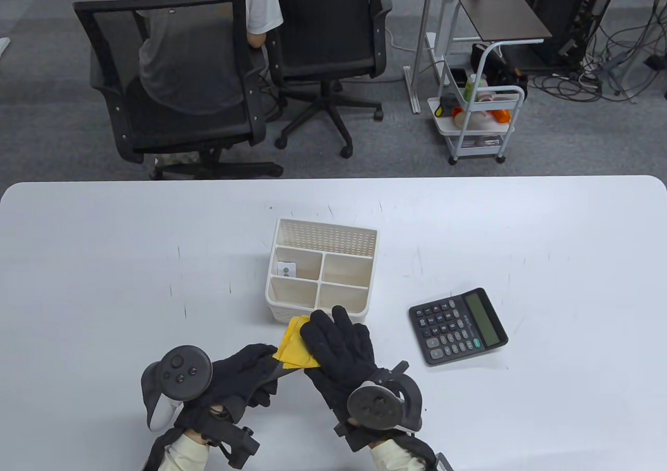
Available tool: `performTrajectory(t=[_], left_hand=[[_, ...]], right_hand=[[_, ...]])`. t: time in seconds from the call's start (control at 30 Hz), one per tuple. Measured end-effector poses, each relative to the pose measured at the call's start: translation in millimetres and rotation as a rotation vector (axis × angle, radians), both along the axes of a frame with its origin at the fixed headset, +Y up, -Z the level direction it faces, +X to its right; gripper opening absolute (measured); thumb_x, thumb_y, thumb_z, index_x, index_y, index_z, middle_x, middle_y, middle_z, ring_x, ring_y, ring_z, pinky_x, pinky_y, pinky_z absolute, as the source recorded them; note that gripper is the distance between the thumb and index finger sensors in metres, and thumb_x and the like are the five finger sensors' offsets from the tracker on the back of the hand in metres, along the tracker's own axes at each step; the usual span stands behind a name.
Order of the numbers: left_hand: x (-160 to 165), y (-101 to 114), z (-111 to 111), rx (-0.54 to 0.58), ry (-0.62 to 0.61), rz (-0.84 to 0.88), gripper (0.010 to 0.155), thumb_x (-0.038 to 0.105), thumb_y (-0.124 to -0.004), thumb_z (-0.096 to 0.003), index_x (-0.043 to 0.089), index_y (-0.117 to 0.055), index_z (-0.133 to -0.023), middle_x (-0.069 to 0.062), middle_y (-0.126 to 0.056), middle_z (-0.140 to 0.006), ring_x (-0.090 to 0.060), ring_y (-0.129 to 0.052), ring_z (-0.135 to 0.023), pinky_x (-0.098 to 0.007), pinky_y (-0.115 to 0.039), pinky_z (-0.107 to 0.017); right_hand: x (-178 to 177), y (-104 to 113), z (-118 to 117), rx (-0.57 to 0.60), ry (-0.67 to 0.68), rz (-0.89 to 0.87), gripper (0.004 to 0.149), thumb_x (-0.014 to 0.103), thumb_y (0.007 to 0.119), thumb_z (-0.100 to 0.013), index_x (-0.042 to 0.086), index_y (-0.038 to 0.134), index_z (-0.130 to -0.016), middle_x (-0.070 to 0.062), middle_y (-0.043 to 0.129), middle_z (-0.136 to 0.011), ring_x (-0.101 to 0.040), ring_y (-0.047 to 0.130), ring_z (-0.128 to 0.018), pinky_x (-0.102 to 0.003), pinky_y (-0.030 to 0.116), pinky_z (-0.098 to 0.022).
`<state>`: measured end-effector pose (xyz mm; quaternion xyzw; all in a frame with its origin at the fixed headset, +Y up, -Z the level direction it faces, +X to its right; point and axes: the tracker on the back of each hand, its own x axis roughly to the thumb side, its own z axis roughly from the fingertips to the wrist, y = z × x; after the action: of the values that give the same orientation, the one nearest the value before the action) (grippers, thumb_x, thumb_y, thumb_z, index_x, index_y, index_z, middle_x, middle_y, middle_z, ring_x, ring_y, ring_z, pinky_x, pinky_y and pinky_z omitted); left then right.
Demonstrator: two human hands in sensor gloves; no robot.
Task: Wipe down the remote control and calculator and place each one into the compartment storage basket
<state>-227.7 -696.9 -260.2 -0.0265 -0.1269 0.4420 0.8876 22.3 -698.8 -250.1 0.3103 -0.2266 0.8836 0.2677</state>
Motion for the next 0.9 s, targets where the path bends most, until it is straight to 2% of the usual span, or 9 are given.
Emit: performTrajectory(t=[0.1, 0.17, 0.27, 0.4, 0.5, 0.57, 0.63, 0.8, 0.9], left_hand=[[2.4, -3.2, -1.1, -0.020, -0.029, 0.011, 0.048, 0.045, -0.066, -0.0553, 0.016, -0.084, -0.089, 0.003, -0.107, -0.052, -0.002, -0.111, -0.027, -0.027, -0.097, -0.022], [2.0, -3.9, -1.4, -0.026, -0.023, 0.021, 0.049, 0.045, -0.065, -0.0554, 0.016, -0.083, -0.090, 0.003, -0.107, -0.053, -0.002, -0.111, -0.028, -0.027, -0.097, -0.022], [-1.9, -2.3, -1.9, -0.033, -0.033, 0.050, 0.049, 0.045, -0.065, -0.0555, 0.017, -0.084, -0.090, 0.003, -0.107, -0.052, -0.002, -0.111, -0.028, -0.027, -0.097, -0.022], [-5.9, 2.2, -0.3, -0.001, -0.011, 0.025, 0.049, 0.045, -0.066, -0.0554, 0.017, -0.085, -0.090, 0.003, -0.107, -0.051, -0.002, -0.111, -0.026, -0.027, -0.096, -0.021], [-3.5, 0.5, -1.5, -0.013, -0.009, 0.044, 0.049, 0.045, -0.065, -0.0555, 0.016, -0.085, -0.090, 0.003, -0.107, -0.051, -0.002, -0.111, -0.026, -0.028, -0.096, -0.021], [-1.8, -1.2, -3.5, -0.031, -0.017, 0.053, 0.049, 0.045, -0.064, -0.0559, 0.017, -0.083, -0.091, 0.003, -0.107, -0.052, -0.002, -0.111, -0.027, -0.027, -0.096, -0.022], [-0.6, -4.5, -5.3, -0.060, -0.017, 0.080, 0.050, 0.045, -0.063, -0.0563, 0.016, -0.082, -0.093, 0.003, -0.106, -0.052, -0.002, -0.110, -0.028, -0.027, -0.096, -0.022], [-10.2, -6.3, -6.3, -0.088, 0.031, 0.188, 0.050, 0.044, -0.062, -0.0567, 0.016, -0.080, -0.094, 0.001, -0.106, -0.053, -0.003, -0.111, -0.028, -0.028, -0.096, -0.022], [-12.5, -5.5, -5.5, -0.092, 0.026, 0.202, 0.050, 0.044, -0.062, -0.0570, 0.016, -0.080, -0.095, 0.001, -0.106, -0.053, -0.002, -0.110, -0.028, -0.027, -0.096, -0.022]], right_hand=[[-15.8, -0.5, 8.2, 0.031, 0.075, 0.073, 0.055, 0.035, 0.069, -0.058, 0.013, 0.062, -0.108, -0.019, 0.058, -0.116, -0.045, 0.041, -0.105, -0.076, 0.040, -0.062], [-21.8, 1.1, 11.9, 0.060, 0.065, 0.125, 0.056, 0.035, 0.069, -0.058, 0.013, 0.061, -0.109, -0.019, 0.058, -0.116, -0.045, 0.043, -0.106, -0.079, 0.036, -0.060], [-19.5, 4.5, 12.1, 0.108, 0.036, 0.159, 0.056, 0.037, 0.069, -0.058, 0.015, 0.061, -0.109, -0.017, 0.060, -0.116, -0.043, 0.049, -0.106, -0.078, 0.036, -0.062], [-4.7, 4.1, 6.2, 0.032, -0.059, 0.131, 0.056, 0.038, 0.068, -0.059, 0.014, 0.060, -0.109, -0.018, 0.061, -0.116, -0.044, 0.050, -0.106, -0.078, 0.036, -0.062], [-3.0, 3.0, 4.4, 0.010, -0.061, 0.073, 0.056, 0.036, 0.068, -0.059, 0.012, 0.061, -0.109, -0.020, 0.061, -0.116, -0.046, 0.049, -0.105, -0.078, 0.036, -0.061], [-6.9, 3.2, 5.6, 0.026, -0.056, 0.071, 0.055, 0.036, 0.069, -0.059, 0.011, 0.062, -0.108, -0.020, 0.061, -0.115, -0.046, 0.047, -0.105, -0.078, 0.036, -0.061], [-18.1, 2.5, 9.5, 0.038, 0.013, 0.103, 0.055, 0.036, 0.069, -0.059, 0.013, 0.062, -0.109, -0.019, 0.060, -0.116, -0.045, 0.045, -0.106, -0.078, 0.034, -0.061], [-31.0, 2.6, 17.7, 0.151, 0.045, 0.197, 0.056, 0.035, 0.069, -0.058, 0.015, 0.056, -0.110, -0.016, 0.053, -0.118, -0.043, 0.041, -0.107, -0.078, 0.034, -0.062], [-29.1, 4.4, 18.2, 0.178, 0.038, 0.211, 0.056, 0.035, 0.069, -0.058, 0.016, 0.057, -0.110, -0.015, 0.055, -0.118, -0.042, 0.044, -0.107, -0.077, 0.036, -0.063]])
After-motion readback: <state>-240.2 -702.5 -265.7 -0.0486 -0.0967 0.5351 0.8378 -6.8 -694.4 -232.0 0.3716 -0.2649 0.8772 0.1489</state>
